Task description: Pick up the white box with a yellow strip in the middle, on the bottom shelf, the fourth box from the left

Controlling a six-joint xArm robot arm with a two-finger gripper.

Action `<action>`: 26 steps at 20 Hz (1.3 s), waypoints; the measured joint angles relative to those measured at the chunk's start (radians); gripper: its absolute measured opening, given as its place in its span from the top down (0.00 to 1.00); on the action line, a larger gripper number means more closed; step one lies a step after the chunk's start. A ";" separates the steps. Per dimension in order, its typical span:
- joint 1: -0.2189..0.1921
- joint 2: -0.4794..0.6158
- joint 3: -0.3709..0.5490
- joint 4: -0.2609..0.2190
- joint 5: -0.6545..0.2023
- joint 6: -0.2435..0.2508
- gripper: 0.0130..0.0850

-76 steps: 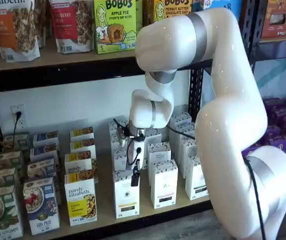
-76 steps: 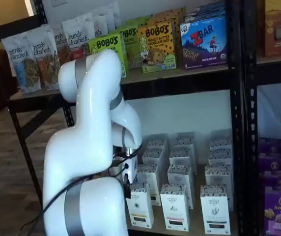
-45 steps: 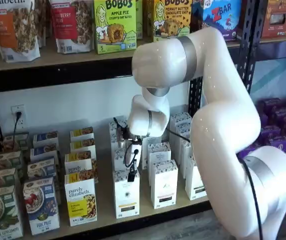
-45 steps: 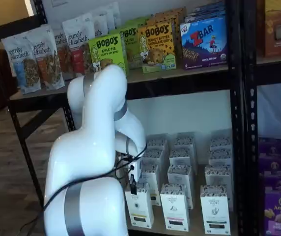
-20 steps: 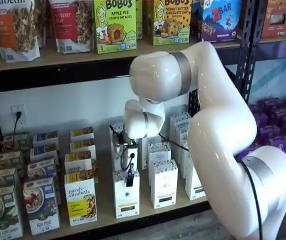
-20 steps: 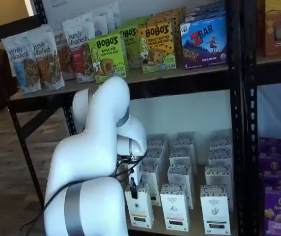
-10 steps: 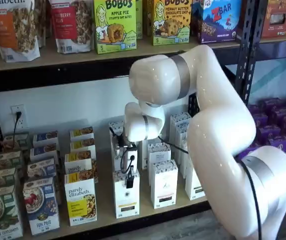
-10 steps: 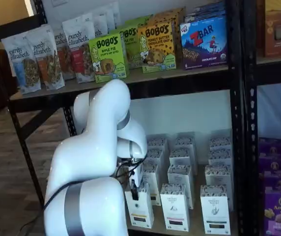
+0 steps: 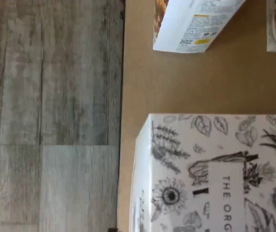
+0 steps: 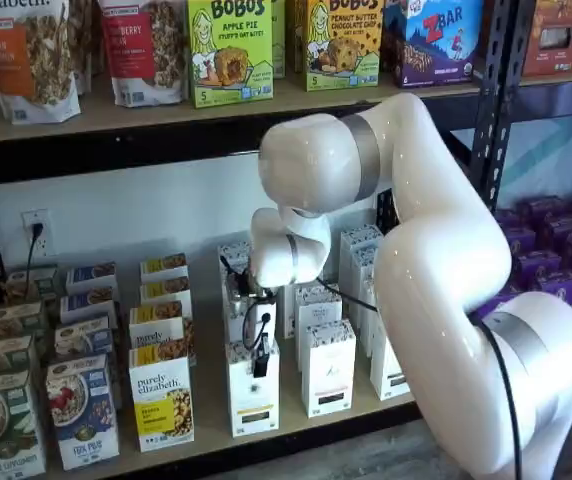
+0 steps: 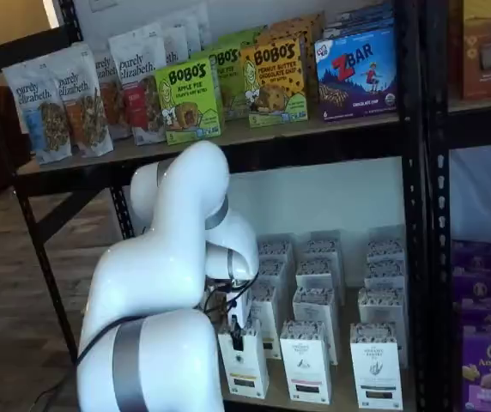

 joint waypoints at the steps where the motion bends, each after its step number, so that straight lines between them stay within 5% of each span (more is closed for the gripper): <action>1: -0.001 0.001 0.000 -0.003 -0.002 0.001 0.00; 19: 0.000 0.019 -0.014 -0.020 -0.008 0.017 0.00; 22: -0.001 0.022 -0.021 -0.003 0.004 0.002 0.17; 26: 0.000 0.027 -0.031 -0.011 0.017 0.010 0.22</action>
